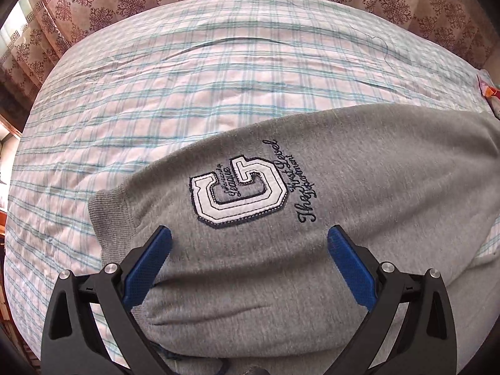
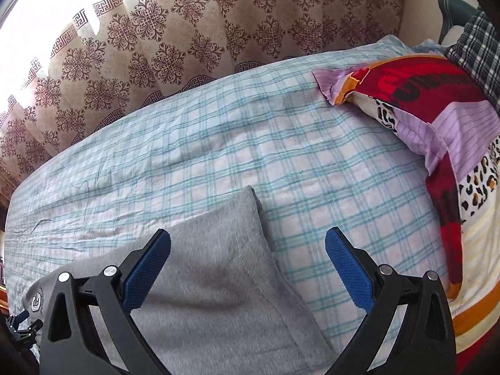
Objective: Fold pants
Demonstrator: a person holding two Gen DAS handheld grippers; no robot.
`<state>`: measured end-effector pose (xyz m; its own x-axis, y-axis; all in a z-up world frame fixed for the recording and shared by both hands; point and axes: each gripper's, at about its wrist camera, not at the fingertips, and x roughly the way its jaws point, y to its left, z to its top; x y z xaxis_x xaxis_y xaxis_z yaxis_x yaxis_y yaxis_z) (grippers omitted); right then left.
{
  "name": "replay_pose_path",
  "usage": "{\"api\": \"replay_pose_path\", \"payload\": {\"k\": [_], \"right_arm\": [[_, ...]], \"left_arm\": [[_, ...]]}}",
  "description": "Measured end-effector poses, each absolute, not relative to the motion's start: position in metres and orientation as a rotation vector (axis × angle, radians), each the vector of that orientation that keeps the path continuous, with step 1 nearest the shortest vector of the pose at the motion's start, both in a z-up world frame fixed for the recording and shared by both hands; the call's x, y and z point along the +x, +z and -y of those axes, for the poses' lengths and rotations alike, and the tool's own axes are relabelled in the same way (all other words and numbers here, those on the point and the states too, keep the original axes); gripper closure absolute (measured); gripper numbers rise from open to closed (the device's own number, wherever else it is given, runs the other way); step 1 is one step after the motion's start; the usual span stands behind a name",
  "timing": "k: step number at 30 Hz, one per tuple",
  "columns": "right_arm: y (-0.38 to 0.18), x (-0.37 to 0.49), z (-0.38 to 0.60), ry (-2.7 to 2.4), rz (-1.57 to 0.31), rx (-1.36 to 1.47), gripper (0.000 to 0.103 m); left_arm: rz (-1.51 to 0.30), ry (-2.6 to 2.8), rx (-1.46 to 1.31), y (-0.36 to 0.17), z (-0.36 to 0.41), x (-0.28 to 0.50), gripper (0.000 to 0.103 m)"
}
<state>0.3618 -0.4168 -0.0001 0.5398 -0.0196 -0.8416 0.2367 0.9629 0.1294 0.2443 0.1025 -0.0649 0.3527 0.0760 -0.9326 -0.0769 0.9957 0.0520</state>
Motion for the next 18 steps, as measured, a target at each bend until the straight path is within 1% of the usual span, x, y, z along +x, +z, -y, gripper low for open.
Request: {"api": "replay_pose_path", "payload": {"k": [5,9,13,15,16,17,18], "right_arm": [[-0.033,0.393,0.427,-0.168,-1.072,0.261,0.005],[-0.054,0.4,0.43,-0.141,-1.123,0.278,0.005],[-0.067,0.401,0.425,-0.11,-1.149,0.269,0.012],[-0.068,0.401,0.418,-0.093,-1.147,0.237,0.017],[-0.068,0.401,0.416,-0.081,-1.147,0.226,0.024],[-0.068,0.401,0.413,-0.076,-1.148,0.215,0.029],[-0.068,0.402,0.411,-0.073,-1.146,0.207,0.031]], "left_arm": [[-1.209,0.083,0.008,-0.071,-0.109,0.261,0.002],[-1.199,0.061,-0.015,-0.071,-0.122,0.272,0.002],[-1.18,0.036,-0.014,-0.07,-0.136,0.283,0.002],[-1.168,0.018,-0.002,-0.07,-0.144,0.288,0.002],[-1.167,0.008,0.006,-0.072,-0.148,0.292,0.002],[-1.168,0.004,0.019,-0.075,-0.152,0.296,0.002],[-1.169,-0.004,0.033,-0.078,-0.155,0.3,0.002]]}}
